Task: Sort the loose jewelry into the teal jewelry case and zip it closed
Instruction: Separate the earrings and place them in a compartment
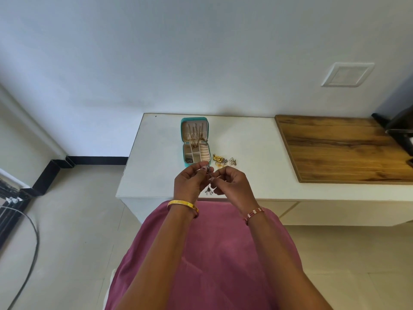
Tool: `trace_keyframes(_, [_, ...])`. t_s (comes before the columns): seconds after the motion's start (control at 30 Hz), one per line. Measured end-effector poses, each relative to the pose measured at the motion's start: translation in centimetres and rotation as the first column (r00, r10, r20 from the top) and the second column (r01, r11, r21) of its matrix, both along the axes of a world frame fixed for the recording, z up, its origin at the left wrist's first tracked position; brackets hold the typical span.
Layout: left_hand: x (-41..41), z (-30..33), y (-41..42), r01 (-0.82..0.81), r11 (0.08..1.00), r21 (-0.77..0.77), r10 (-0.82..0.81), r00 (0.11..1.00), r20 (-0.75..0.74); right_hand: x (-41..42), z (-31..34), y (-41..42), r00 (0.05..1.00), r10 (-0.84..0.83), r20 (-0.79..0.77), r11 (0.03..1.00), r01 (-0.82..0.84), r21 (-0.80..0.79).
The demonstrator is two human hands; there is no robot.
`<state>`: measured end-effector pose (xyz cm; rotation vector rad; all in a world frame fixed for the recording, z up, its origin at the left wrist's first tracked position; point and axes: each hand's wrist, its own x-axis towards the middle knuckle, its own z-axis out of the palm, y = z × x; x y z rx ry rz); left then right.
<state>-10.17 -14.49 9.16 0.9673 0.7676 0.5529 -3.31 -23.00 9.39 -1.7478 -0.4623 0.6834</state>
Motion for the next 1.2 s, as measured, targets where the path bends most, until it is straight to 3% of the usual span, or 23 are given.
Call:
trace_keyframes(0.47, [4.2, -5.7, 2.4, 0.038, 0.987, -0.155, -0.054, 0.993, -0.104, 5.2, -6.0, 1.3, 0.983, -0.172, -0.062, 0.974, 0.160, -0.158])
trace_keyframes(0.7, [6.8, -8.5, 4.2, 0.040, 0.978, -0.204, -0.066, 0.990, -0.125, 10.2, -10.1, 4.0, 0.962, -0.254, 0.101, 0.930, 0.272, -0.248])
trace_keyframes(0.93, [8.9, -11.2, 5.4, 0.039, 0.963, -0.266, -0.077, 0.988, -0.133, 14.2, -13.0, 7.3, 0.922, -0.068, 0.381, 0.885, 0.232, -0.403])
trace_keyframes(1.2, [8.8, -13.7, 6.0, 0.041, 0.948, -0.315, -0.091, 0.985, -0.146, 15.3, -14.4, 7.8, 0.845, 0.141, 0.515, 0.821, 0.192, -0.539])
